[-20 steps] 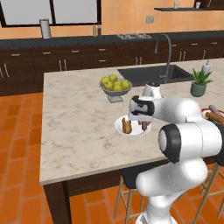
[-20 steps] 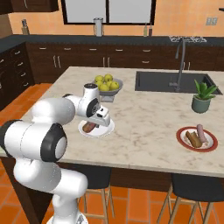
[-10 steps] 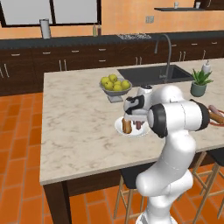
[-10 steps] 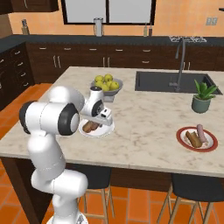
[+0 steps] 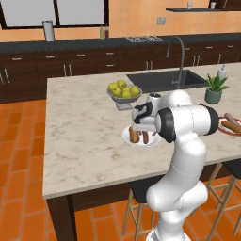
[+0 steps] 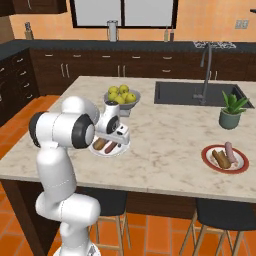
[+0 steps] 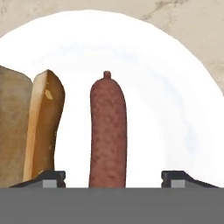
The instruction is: Place one bun and one sausage from the bowl on each plate.
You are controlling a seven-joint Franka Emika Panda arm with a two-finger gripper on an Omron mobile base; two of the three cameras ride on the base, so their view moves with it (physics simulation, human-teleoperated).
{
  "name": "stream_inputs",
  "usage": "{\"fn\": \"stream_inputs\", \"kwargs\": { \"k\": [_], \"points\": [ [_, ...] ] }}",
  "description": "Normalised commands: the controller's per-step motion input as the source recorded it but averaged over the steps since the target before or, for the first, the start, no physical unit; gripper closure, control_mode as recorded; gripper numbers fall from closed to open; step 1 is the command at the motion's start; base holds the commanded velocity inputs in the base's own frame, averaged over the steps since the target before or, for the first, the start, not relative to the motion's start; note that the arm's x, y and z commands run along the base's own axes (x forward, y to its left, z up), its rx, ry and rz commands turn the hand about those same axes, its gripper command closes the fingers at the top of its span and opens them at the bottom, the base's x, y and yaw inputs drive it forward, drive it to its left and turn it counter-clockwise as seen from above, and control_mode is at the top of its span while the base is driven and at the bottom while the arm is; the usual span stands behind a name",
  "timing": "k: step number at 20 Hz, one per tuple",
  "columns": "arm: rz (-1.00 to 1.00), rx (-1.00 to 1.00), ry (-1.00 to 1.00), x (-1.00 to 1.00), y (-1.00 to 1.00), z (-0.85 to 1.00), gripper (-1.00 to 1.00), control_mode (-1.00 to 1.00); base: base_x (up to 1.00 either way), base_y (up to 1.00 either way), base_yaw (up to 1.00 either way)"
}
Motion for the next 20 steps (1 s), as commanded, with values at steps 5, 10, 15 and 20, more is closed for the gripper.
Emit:
{"fn": "stream_inputs", "kwargs": {
  "k": [5, 10, 15, 20],
  "points": [
    [0.00, -0.03, -0.06, -0.30, 0.00, 0.69, -1.00, -1.00, 0.00, 0.00, 0.00],
    [0.07, -0.10, -0.17, -0.78, 0.25, 0.98, -1.00, -1.00, 0.00, 0.00, 0.00],
    [0.09, -0.11, -0.32, -1.00, 0.63, 1.00, -1.00, -1.00, 0.00, 0.00, 0.00],
    [0.02, -0.03, -0.36, -1.00, 0.34, 1.00, -1.00, -1.00, 0.00, 0.00, 0.00]
  ]
}}
